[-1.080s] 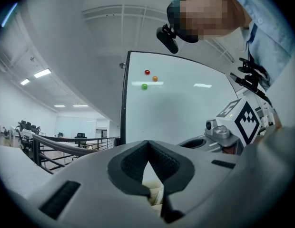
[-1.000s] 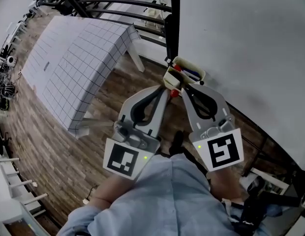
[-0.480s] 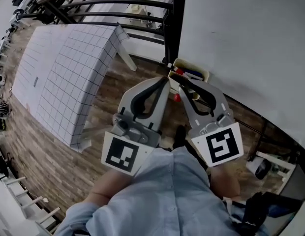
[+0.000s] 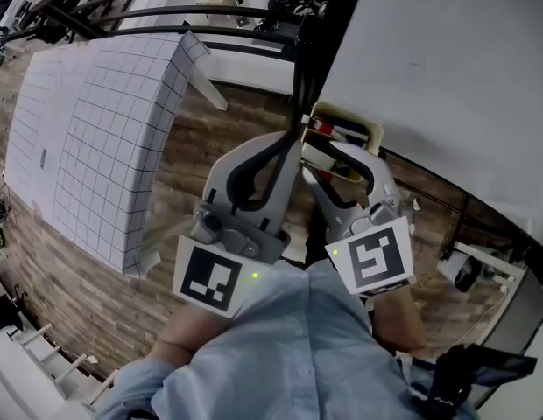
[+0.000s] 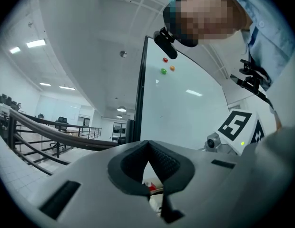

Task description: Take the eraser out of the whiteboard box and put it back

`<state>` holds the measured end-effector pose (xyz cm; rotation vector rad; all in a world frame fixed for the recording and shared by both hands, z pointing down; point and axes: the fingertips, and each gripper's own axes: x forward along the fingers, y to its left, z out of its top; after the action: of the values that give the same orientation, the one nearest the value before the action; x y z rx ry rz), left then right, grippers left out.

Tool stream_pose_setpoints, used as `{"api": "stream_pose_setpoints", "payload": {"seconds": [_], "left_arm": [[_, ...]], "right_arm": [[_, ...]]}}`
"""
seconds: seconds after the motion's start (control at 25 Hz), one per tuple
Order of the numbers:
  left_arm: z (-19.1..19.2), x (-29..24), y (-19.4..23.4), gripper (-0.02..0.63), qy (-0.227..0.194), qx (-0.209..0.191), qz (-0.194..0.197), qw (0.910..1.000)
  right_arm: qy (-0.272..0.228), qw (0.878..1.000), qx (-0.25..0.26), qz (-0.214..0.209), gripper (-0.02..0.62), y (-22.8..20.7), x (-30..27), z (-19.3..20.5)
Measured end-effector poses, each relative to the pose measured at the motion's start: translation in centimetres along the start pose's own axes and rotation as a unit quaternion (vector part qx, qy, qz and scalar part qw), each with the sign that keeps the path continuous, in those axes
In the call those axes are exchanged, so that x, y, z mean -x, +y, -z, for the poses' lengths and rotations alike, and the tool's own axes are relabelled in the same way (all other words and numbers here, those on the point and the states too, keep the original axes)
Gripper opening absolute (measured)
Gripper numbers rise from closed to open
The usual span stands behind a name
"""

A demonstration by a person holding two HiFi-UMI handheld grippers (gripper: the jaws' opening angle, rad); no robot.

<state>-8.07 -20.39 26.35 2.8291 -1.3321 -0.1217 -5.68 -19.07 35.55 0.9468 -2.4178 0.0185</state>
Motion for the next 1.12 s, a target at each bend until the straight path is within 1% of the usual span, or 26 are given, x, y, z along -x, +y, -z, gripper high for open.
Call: {"api": "stream_pose_setpoints", "payload": {"seconds": [0.08,0.16,0.32,0.4,0.52,0.72,0.8,0.88,1.12], "left_arm": [[0.7,-0.3,0.6,-0.002,0.004,0.008,0.004,1.0000],[1.4,-0.5,1.1,-0.002,0.008,0.015,0.007,0.9998],[2.3,-0.9,1.9,-0.002,0.014,0.029,0.015,0.9994],[2.4,-1.0,2.1,-0.002,0.015,0.034,0.020,0.9991],[2.4,-1.0,2.4,-0.002,0.015,0.036,0.023,0.9990],[2.4,-1.0,2.3,-0.002,0.015,0.037,0.029,0.9988],[2.5,-1.0,2.2,-0.002,0.016,0.036,0.030,0.9988],[2.3,-0.9,2.1,-0.002,0.016,0.034,0.029,0.9989],[0.8,-0.1,1.7,-0.002,0.006,0.018,0.027,0.9995]], "right_arm": [[0.020,1.000,0.006,0.007,0.153,-0.2,-0.9,0.9],[0.039,0.999,0.012,0.004,0.154,0.0,-1.7,1.7],[0.064,0.998,0.022,0.003,0.161,0.6,-2.4,2.2],[0.077,0.996,0.031,0.009,0.163,0.6,-2.5,2.4],[0.096,0.994,0.047,0.022,0.181,0.5,-2.3,2.6],[0.117,0.990,0.071,0.041,0.180,0.4,-2.6,3.3],[0.117,0.989,0.075,0.042,0.152,0.3,-2.7,3.5],[0.114,0.990,0.069,0.040,0.142,0.2,-2.7,3.6],[0.088,0.994,0.046,0.045,0.137,-0.4,-1.5,1.9]]}}
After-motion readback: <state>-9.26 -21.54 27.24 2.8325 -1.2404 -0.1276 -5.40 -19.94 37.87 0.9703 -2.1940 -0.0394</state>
